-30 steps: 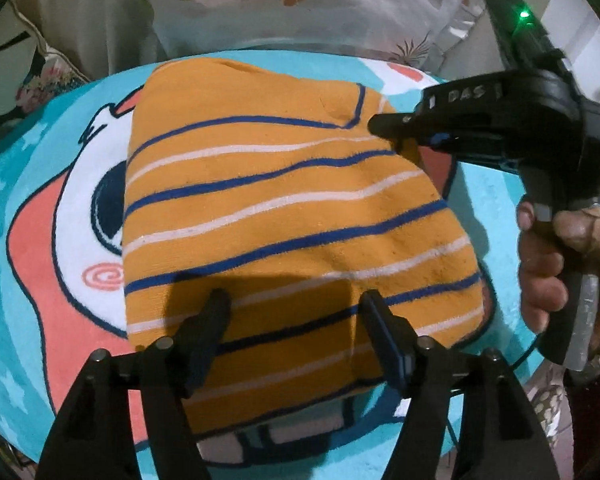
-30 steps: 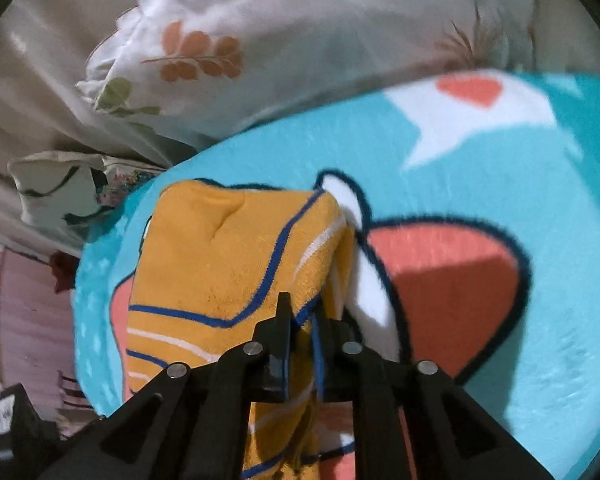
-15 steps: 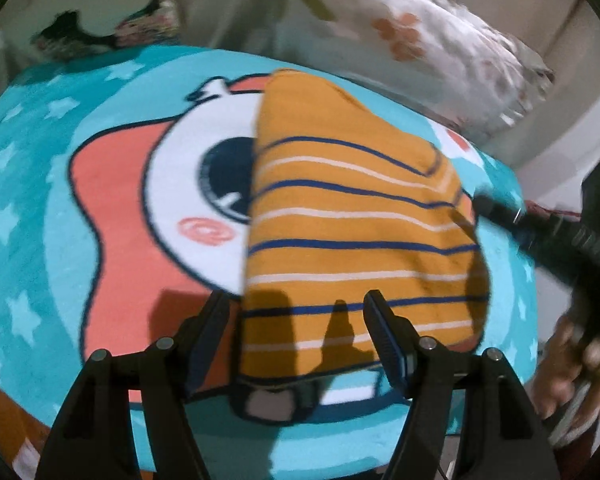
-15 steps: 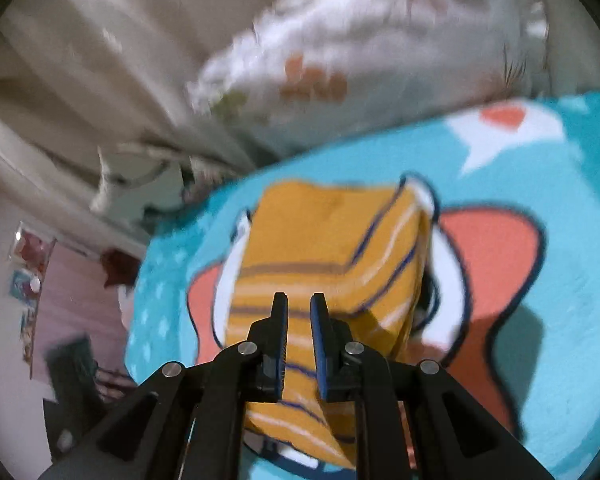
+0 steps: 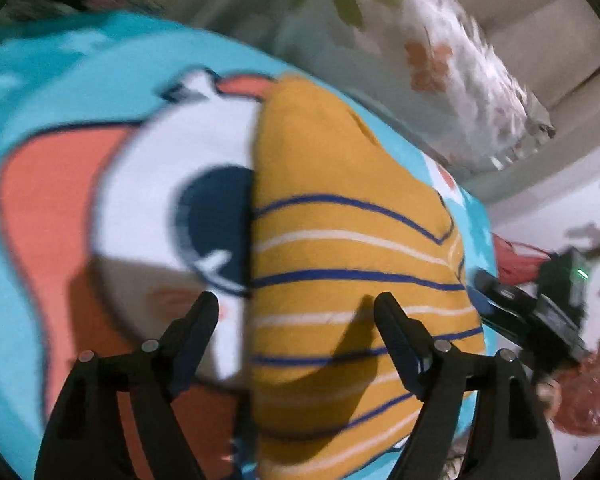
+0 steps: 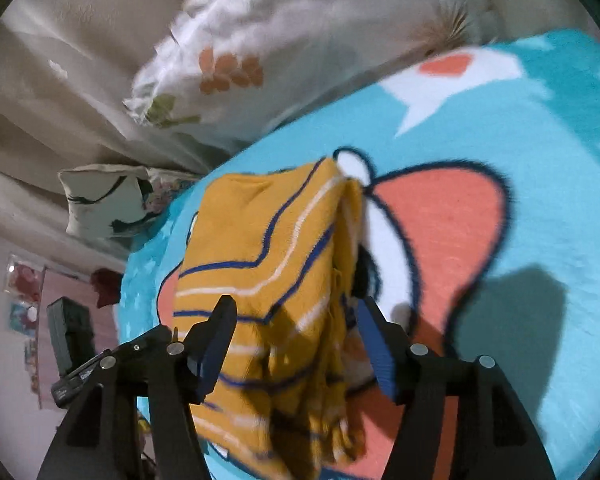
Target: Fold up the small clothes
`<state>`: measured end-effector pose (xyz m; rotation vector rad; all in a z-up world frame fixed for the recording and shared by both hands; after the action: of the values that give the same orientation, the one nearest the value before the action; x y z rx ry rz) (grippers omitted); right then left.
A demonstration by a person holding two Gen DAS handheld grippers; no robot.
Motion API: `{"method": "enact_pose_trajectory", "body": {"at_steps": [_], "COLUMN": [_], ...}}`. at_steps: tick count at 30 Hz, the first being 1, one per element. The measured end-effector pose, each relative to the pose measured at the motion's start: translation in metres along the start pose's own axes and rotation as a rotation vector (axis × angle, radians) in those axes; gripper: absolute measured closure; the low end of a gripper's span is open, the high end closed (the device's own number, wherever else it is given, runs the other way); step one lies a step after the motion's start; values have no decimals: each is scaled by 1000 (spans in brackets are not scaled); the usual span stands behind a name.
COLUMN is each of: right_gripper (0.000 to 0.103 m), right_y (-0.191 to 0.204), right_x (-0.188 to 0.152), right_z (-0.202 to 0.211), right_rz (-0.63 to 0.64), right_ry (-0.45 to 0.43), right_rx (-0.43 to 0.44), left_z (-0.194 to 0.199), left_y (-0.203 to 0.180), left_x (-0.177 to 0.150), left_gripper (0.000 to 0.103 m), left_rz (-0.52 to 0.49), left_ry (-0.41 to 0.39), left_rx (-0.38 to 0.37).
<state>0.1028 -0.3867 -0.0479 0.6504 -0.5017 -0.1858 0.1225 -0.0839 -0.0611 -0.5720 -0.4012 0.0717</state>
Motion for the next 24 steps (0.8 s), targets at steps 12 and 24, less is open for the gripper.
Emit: {"method": "enact_pose_trajectory", "body": {"at_steps": [12,24], "right_gripper": [66,58], "right_y": [22,-1], "right_x": [14,1], "right_z": [-41,-34], "right_rz": [-148,-177], "right_ry": [31,29], "right_rx": [208,67], "left_z": [22,48], "left_y": [-21,10], "left_x": [27,13], "left_gripper": [64,49], "left_rz": [-17,-99], "left_ry": [20,-40], "left_rx": [-73,263]}}
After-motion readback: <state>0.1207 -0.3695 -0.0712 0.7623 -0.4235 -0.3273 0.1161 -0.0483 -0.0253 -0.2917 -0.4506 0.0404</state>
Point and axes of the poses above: each gripper's, at about its wrist camera, not at the fingertips, and z roughly against the way its jaws point, y to its left, x to its top, the point moved 4 cm from there along -z, roughly the way its jaws point, and after that the axes turned 5 degrees about -y, right-handed, at the moved point
